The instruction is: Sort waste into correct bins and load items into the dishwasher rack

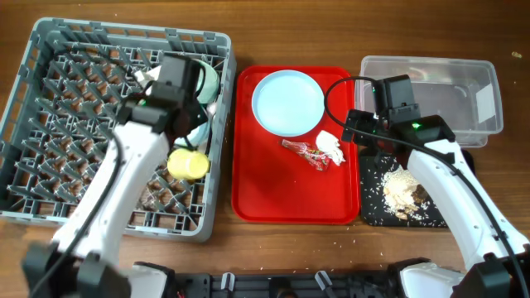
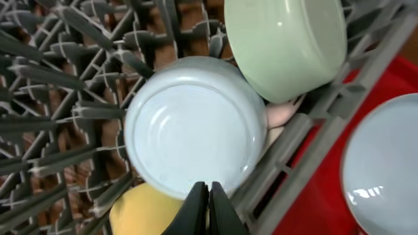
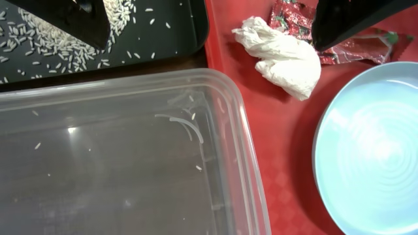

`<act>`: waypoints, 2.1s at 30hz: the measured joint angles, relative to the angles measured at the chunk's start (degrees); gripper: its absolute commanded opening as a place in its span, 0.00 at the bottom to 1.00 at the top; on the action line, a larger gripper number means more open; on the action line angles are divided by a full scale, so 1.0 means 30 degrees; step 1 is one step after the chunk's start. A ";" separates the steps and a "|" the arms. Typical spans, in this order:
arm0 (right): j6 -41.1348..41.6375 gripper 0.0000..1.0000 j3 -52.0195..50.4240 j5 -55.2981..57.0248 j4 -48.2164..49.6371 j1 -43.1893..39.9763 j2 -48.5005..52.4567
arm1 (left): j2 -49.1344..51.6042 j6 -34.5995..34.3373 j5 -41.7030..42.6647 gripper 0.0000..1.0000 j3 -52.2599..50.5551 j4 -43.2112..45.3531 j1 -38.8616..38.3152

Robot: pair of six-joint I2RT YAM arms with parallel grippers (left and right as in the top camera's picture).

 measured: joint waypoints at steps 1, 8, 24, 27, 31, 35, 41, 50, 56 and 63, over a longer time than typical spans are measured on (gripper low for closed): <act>0.0000 1.00 0.0000 0.0000 0.0000 0.0000 0.0000 | 0.0845 0.0138 -0.0095 0.04 0.0000 0.0328 0.0000; 0.0000 1.00 0.0000 0.0000 0.0007 0.0000 0.0000 | 0.4080 0.0437 -0.0787 0.04 0.0386 0.1399 -0.0015; 0.0000 1.00 0.0000 0.0000 0.0007 0.0000 0.0000 | 0.0328 0.3381 0.2747 0.37 0.1938 -0.0969 -0.2572; 0.0000 1.00 0.0000 0.0007 0.0000 0.0000 0.0000 | 0.2404 0.3898 0.2812 0.34 0.1938 -0.0962 -0.2572; 0.0000 1.00 0.0000 0.0007 0.0007 0.0000 0.0000 | 0.4561 0.4284 0.2834 0.23 0.2033 -0.0903 -0.2572; 0.0000 1.00 0.0000 0.0000 0.0007 0.0000 0.0000 | 0.4575 0.4313 0.2805 0.25 0.2033 -0.0976 -0.2572; 0.0000 1.00 0.0000 0.0000 0.0007 0.0000 0.0000 | 0.4619 0.4379 0.2506 0.25 0.2025 -0.0313 -0.2550; 0.0000 1.00 0.0000 0.0000 0.0007 0.0000 0.0000 | 0.4619 0.4524 0.1158 0.18 0.2025 0.0109 -0.2331; 0.0000 1.00 0.0000 0.0000 0.0015 0.0000 0.0000 | 0.4626 0.4554 0.1472 0.16 0.1814 0.0415 -0.2324; 0.0000 1.00 0.0000 0.0000 0.0007 0.0000 0.0000 | 0.4685 0.4889 0.1588 0.14 0.0736 0.1464 -0.2324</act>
